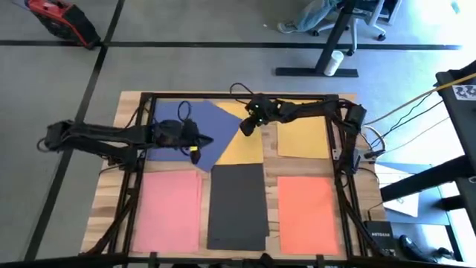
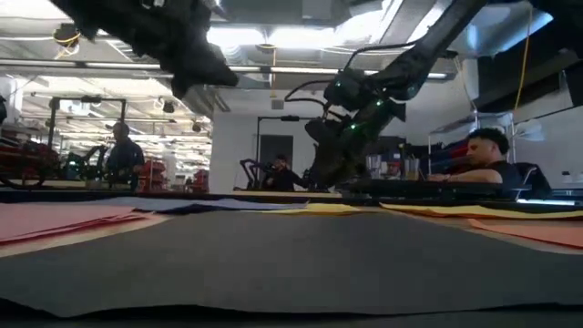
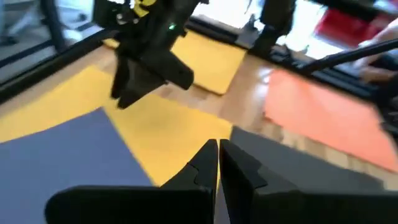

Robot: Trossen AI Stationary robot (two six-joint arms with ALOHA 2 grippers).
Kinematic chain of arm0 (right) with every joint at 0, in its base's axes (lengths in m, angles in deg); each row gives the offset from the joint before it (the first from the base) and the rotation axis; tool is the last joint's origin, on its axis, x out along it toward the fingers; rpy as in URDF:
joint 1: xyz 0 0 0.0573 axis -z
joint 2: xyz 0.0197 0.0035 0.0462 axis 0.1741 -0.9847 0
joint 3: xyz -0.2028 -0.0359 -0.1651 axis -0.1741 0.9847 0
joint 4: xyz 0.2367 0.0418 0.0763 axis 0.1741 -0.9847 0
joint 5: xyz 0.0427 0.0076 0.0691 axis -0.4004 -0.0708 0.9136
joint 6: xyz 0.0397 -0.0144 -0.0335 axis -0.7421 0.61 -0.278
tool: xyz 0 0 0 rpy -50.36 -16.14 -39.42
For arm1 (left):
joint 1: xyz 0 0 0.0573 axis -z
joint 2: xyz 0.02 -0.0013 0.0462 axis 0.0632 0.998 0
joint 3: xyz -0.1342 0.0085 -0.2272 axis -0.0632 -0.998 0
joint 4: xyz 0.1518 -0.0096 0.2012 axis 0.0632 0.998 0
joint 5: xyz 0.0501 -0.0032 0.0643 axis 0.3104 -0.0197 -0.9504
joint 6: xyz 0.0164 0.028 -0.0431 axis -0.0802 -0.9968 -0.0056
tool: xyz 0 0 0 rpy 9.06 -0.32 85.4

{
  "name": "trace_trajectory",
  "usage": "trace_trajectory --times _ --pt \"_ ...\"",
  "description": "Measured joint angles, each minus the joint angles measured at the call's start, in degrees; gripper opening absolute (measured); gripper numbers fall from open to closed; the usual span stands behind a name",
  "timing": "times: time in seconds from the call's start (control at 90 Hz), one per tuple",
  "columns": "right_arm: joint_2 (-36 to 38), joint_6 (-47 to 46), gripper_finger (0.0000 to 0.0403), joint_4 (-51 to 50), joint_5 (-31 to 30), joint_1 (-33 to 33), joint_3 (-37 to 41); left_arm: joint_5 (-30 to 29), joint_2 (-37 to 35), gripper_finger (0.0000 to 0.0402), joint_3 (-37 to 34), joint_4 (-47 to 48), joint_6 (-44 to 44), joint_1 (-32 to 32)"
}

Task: Organize paper
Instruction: Stack the blue paper on top of the other blue paper

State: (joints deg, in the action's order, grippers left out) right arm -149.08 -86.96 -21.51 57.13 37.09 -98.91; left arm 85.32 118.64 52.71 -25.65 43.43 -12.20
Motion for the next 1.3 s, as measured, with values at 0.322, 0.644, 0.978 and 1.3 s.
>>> trace_trajectory --times 0.322,0.644,0.978,1.3 --pt "-5.6 -3.6 0.0147 -6.6 -3.5 0.4 -5.9 3.4 0.0 0.0066 -2.7 -0.5 4.5 -3.9" --pt "-6.7 -4.9 0.0128 -7.7 -4.7 0.7 -9.1 3.3 0.0 0.0115 -3.0 -0.4 4.8 -6.1" --pt "-7.3 -4.4 0.0032 -8.5 -3.3 0.7 -9.3 3.3 0.0 0.0116 -3.0 2.8 4.5 -6.8" --pt "-7.3 -7.6 0.0124 -9.2 -0.7 0.7 -9.2 3.2 0.0 0.0116 -3.0 2.6 2.8 -6.8"
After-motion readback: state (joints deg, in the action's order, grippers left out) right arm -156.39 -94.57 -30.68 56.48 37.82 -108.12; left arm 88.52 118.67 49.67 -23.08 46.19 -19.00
